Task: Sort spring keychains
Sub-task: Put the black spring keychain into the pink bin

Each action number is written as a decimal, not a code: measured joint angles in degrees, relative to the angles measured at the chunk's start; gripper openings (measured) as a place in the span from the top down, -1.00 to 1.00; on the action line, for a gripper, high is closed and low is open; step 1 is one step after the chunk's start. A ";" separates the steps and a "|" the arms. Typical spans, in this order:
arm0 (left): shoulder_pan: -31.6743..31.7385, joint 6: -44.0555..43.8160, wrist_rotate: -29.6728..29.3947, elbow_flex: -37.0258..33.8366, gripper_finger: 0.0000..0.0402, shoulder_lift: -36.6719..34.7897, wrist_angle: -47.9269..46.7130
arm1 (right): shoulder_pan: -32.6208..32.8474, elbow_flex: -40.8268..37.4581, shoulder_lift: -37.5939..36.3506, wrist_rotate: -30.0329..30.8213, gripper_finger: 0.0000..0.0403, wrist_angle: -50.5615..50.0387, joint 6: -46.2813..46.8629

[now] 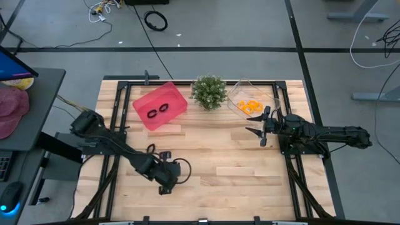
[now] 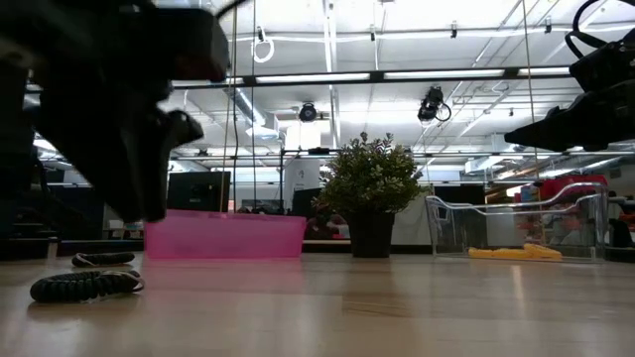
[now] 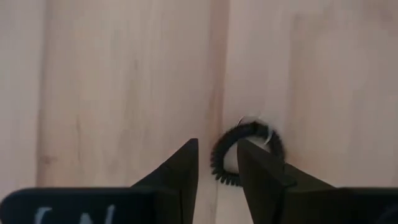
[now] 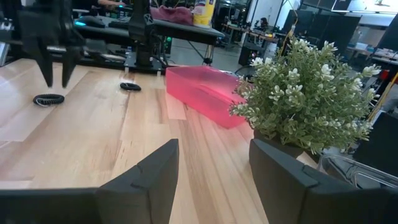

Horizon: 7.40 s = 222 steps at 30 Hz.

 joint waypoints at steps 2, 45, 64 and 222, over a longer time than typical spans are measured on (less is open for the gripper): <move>0.50 -1.22 1.63 0.06 0.42 1.47 -1.15 | 0.00 0.00 0.02 0.00 0.01 0.00 0.00; -6.60 -11.35 -48.99 10.99 0.97 8.96 -15.19 | -0.01 0.00 0.00 0.00 0.01 0.00 0.00; 3.94 -15.78 -55.32 7.98 0.97 8.88 -26.92 | -0.02 0.00 0.00 -0.01 0.01 0.00 0.00; 4.13 -47.71 -4.30 -19.79 0.03 -12.98 -17.19 | 0.00 0.02 0.02 -0.02 0.01 0.00 0.00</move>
